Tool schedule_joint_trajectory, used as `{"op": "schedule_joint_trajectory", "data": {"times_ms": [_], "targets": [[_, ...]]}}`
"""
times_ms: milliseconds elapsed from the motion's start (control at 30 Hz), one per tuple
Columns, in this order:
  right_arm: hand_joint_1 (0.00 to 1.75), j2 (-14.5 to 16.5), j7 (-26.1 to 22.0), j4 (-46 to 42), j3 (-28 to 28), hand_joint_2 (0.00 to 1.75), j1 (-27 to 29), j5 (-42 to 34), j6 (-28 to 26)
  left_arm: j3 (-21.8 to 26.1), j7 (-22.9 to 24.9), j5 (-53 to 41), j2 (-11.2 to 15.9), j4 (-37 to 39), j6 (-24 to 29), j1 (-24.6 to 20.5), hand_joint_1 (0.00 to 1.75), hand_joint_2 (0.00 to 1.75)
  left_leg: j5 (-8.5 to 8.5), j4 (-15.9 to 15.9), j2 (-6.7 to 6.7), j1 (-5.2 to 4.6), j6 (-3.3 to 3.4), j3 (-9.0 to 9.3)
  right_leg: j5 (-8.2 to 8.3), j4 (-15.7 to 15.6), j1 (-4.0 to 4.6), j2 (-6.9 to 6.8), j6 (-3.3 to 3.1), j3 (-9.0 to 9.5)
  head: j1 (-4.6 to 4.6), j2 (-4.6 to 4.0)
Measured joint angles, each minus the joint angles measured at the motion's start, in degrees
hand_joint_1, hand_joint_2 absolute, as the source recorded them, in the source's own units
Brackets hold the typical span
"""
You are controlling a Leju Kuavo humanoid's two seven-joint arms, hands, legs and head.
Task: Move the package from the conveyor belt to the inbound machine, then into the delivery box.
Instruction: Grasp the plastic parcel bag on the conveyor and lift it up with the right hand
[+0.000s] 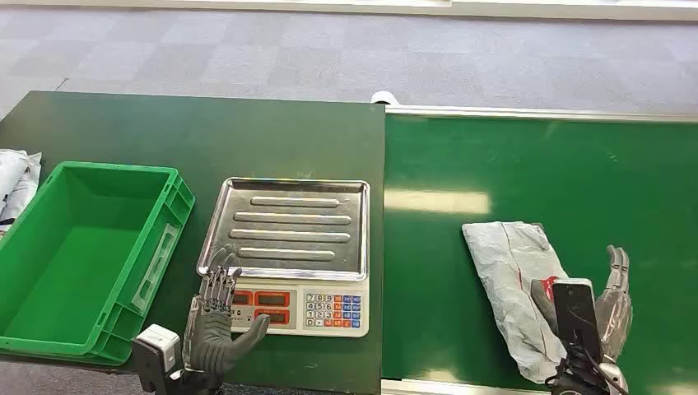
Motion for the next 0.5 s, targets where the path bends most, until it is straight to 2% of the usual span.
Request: {"op": "schedule_joint_trajectory", "data": {"times_ms": [300,500], "targets": [[0.0,-0.6,4.1,14.4,-4.1,1.75,-5.9,3.9,1.0,-0.5,0.9,0.6,0.6,0.6,0.0,-1.8,0.0,1.75,0.01,0.0,-0.01,0.0,0.0,0.01,0.02,0.0,0.0,-0.01,0.0,0.0,-0.01,0.0],[0.0,-0.6,4.5,18.3,-5.3,1.75,-7.8,4.5,1.8,-0.5,1.1,0.6,0.8,0.8,0.0,-2.4,0.0,1.75,0.0,0.0,0.0,0.0,0.0,-0.01,0.01,0.0,0.0,-0.01,0.01,-0.03,-0.01,0.0]]}}
